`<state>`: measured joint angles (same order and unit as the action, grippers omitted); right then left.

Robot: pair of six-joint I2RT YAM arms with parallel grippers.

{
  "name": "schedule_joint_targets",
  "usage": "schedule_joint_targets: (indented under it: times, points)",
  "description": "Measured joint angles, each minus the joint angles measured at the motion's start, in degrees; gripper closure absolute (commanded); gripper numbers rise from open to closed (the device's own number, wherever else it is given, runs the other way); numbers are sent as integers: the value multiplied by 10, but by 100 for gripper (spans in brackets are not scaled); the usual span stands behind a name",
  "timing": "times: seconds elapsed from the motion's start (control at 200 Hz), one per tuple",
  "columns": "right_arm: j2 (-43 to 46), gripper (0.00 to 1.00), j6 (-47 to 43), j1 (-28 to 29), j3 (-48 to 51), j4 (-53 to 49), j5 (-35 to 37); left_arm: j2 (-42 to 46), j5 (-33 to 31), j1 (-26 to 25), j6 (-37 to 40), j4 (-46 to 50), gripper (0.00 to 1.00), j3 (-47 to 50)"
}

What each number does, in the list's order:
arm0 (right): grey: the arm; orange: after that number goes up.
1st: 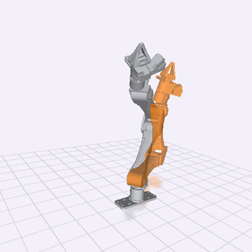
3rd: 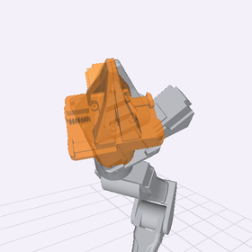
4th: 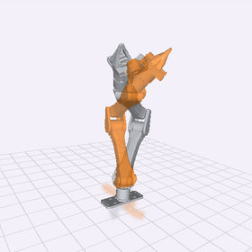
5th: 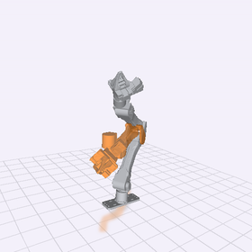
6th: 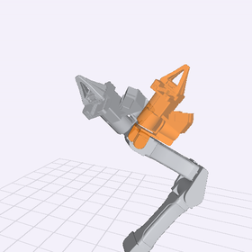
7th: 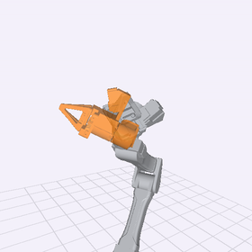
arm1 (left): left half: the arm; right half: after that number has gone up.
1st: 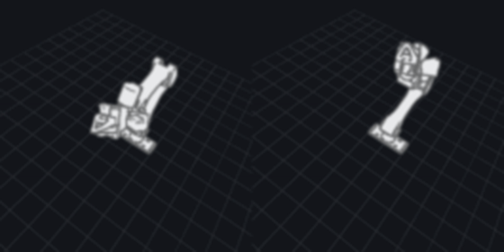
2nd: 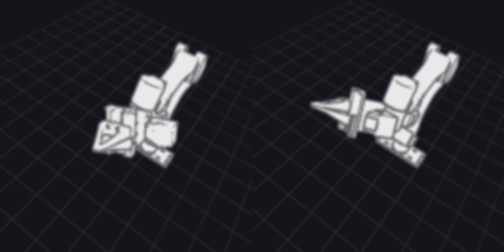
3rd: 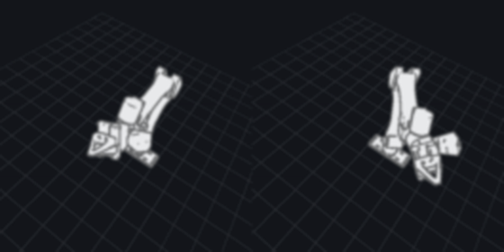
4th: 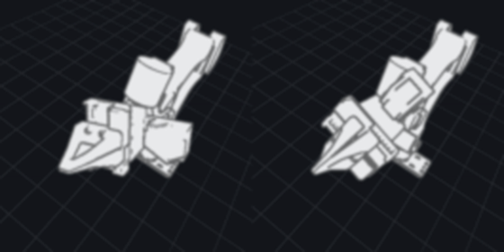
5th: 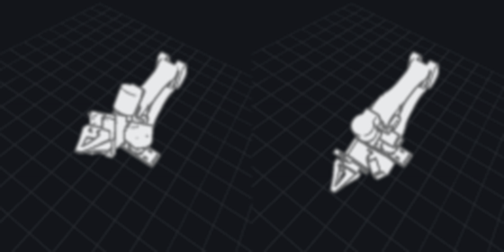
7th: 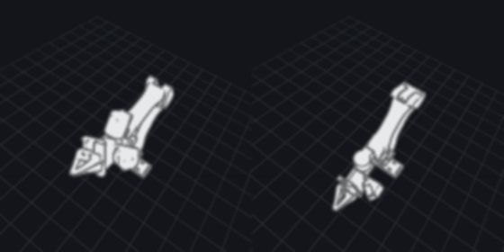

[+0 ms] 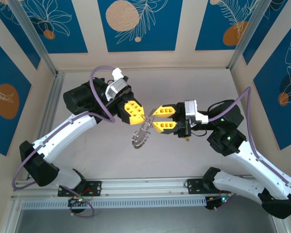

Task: Put the keys on the keyring

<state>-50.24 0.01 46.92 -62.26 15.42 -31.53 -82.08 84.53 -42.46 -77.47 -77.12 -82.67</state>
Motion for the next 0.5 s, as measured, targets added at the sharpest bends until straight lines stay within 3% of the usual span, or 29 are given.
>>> schedule_joint_targets:
  times: [0.495]
  points:
    - [-15, 74, 0, 20, -19, -1, 0, -2, 21, 2, 20, 19, 100, 0]
